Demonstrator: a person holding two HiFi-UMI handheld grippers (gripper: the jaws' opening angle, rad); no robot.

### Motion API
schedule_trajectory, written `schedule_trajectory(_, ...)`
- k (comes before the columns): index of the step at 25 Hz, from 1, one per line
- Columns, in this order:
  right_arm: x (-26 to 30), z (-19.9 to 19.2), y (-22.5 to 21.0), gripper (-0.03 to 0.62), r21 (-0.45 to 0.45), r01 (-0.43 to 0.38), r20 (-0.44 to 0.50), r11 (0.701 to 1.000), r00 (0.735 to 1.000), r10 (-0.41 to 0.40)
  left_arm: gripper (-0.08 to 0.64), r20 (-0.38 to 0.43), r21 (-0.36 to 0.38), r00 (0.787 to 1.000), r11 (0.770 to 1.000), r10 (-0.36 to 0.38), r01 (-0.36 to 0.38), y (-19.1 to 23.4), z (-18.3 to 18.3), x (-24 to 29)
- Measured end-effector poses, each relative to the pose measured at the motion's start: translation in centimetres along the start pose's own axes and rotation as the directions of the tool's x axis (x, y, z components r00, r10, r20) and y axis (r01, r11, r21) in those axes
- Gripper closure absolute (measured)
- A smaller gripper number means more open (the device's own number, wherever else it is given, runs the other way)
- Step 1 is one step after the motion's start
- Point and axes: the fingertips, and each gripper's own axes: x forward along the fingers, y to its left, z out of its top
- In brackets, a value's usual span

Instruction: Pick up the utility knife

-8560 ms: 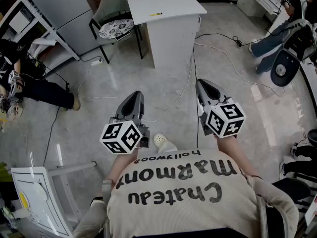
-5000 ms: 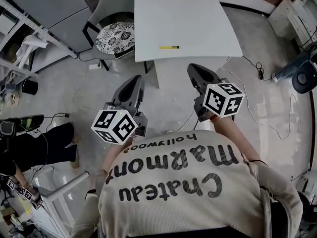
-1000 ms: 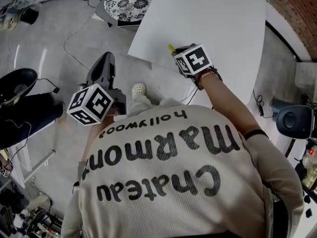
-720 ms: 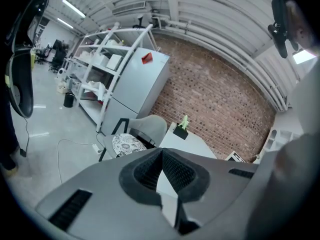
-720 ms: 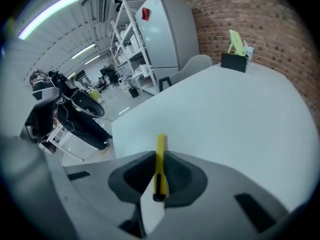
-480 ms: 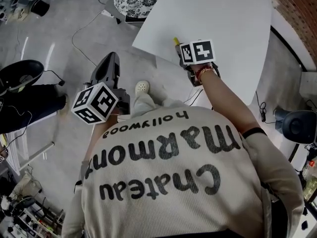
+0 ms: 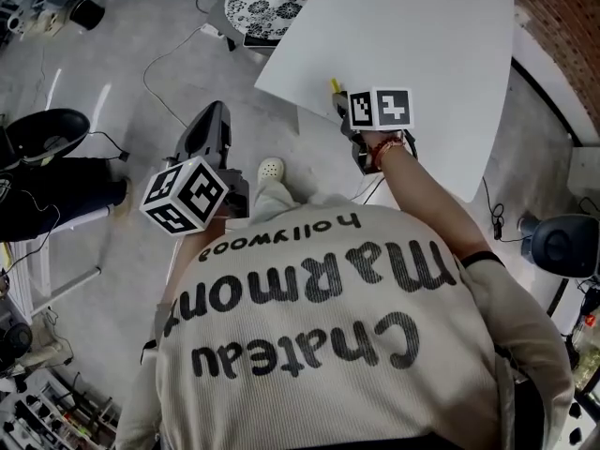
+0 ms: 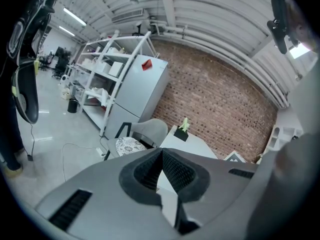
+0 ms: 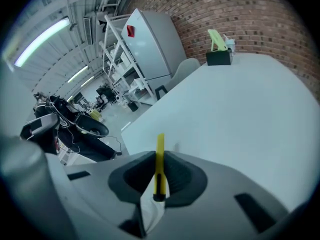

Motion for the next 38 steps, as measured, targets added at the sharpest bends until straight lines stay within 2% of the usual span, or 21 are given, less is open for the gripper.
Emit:
schedule_trajectory(13,-4.3,1.6,3.9,0.537,-0.014,-0.098,0.111,0.995,0.989,0.099,0.560,0.034,0.008,0.999,1.000,0.021,-0.021,-1.6,-0.1,-2.3)
schedule_trajectory(22,-8.2,2.6,6.3,0.537,-0.032,-0.164,0.202,0.986,0.965,0.167,0.560,0.048,-0.003,0.999,1.000,0.007,-0.007,-3.3,-0.5,-2.7)
schedule_trajectory(26,-9.2,3.2,7.0,0.537,-0.072,-0.178,0.235,0.981,0.953,0.190,0.560,0.057,0.002,0.998,1.000,0.001,-0.001,-3.8,-0.7,-2.4)
schedule_trajectory(33,-11.6,4.5,8.0,0.537,-0.118,-0.185,0.300,0.976,0.930,0.213,0.560,0.076,0.017,0.996,0.998,0.052,-0.054,-3.4,-0.5,-3.6)
schedule_trajectory(38,-12.2,5.1,8.6,0.537,-0.135,-0.201,0.337,0.970,0.912,0.235,0.560,0.083,0.020,0.995,0.998,0.049,-0.051,-3.5,-0.6,-3.9)
